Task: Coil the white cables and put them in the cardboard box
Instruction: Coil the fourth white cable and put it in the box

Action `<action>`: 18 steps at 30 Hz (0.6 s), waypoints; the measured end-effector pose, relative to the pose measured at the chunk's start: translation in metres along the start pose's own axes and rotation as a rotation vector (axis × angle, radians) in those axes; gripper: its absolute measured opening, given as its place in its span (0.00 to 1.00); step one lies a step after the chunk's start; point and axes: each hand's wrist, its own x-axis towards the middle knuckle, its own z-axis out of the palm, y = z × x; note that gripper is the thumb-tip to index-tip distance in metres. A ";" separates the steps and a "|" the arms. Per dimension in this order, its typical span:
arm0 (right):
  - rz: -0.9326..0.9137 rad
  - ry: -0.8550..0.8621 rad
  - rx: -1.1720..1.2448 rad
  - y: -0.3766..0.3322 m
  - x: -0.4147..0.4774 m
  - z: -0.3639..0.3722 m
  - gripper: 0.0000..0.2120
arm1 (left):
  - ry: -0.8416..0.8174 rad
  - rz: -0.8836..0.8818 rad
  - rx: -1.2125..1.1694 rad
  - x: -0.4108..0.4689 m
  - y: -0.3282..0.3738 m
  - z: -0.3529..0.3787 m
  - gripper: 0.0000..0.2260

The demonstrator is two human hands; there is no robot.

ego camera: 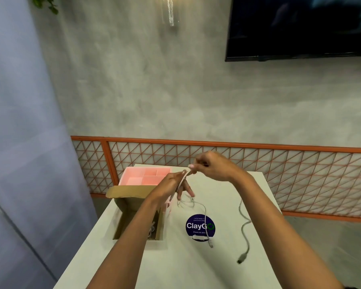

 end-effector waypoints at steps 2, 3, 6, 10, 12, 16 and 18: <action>-0.003 0.070 0.094 0.005 0.001 -0.001 0.13 | -0.012 0.009 -0.184 0.000 0.001 -0.001 0.19; -0.010 0.109 0.121 0.007 0.003 0.000 0.13 | -0.030 0.018 -0.278 -0.001 0.003 -0.001 0.19; -0.028 0.201 0.188 0.014 0.007 0.004 0.12 | -0.131 0.020 -0.524 -0.005 0.008 -0.002 0.20; 0.003 0.239 0.320 0.019 0.006 0.009 0.09 | -0.193 0.016 -0.700 -0.010 0.007 -0.003 0.20; 0.020 0.222 0.384 0.021 0.006 0.014 0.09 | -0.180 0.035 -0.764 -0.010 0.006 -0.004 0.16; 0.050 0.242 0.438 0.029 0.008 0.019 0.09 | -0.258 0.061 -0.874 -0.008 0.002 -0.005 0.10; 0.043 0.206 0.472 0.030 0.009 0.019 0.09 | -0.293 0.074 -0.906 -0.008 0.002 -0.006 0.13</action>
